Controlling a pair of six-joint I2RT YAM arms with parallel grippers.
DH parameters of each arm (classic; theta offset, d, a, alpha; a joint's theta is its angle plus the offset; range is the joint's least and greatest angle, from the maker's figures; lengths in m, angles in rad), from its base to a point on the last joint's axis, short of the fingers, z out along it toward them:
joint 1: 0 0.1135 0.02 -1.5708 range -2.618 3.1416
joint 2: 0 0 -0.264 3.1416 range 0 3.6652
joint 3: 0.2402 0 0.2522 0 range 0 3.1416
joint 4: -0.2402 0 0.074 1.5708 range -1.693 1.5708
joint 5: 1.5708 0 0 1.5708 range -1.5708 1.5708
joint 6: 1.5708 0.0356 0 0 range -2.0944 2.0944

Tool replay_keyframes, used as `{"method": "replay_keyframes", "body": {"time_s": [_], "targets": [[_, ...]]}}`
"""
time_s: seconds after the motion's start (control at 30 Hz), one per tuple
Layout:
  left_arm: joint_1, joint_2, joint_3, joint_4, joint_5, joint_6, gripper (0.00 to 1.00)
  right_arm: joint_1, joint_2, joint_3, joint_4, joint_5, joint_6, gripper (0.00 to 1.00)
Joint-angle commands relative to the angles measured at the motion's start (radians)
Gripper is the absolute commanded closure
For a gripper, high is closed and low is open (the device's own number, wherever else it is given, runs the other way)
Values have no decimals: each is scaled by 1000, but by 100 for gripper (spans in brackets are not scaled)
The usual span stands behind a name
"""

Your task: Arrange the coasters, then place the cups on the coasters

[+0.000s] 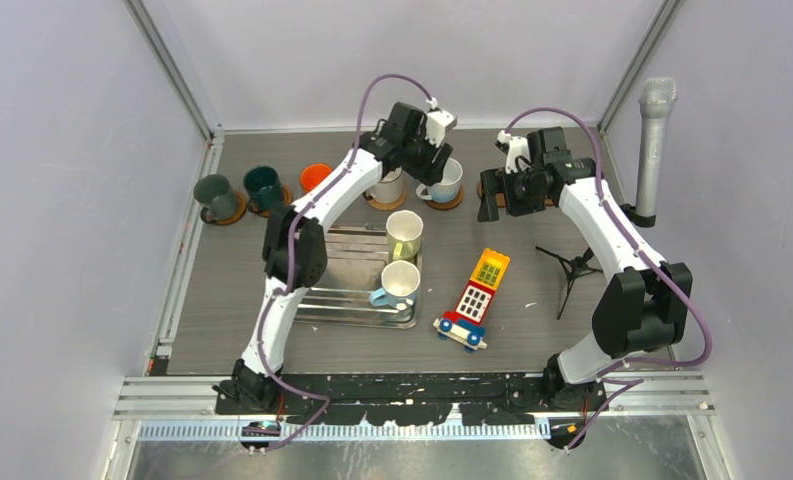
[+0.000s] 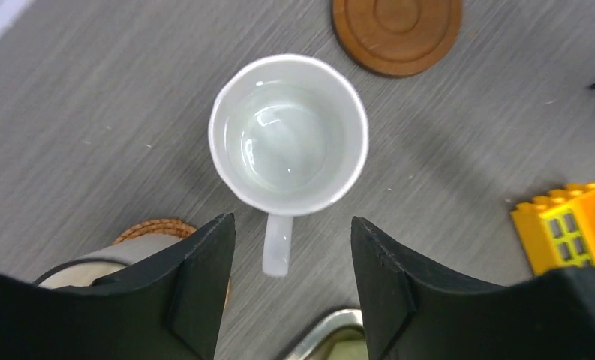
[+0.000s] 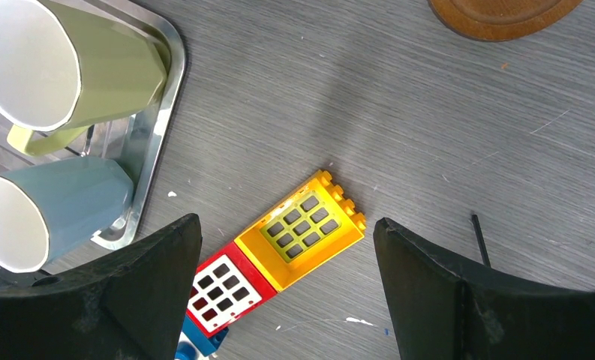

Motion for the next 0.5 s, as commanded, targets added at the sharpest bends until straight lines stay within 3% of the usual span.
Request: {"method": "replay_keyframes", "body": {"time_s": [0.0,0.17,0.47], "targets": [[4,-237,13,-46,41,1,39,-6,-53,-1,18,-15,-1,11],[55,-494,-338,-27,130,15,38,-5,-57,-6,18,-27,-2,11],[69,-938,-883,-114,180,175,37,-5,-58,-10,18,-41,2,11]]}}
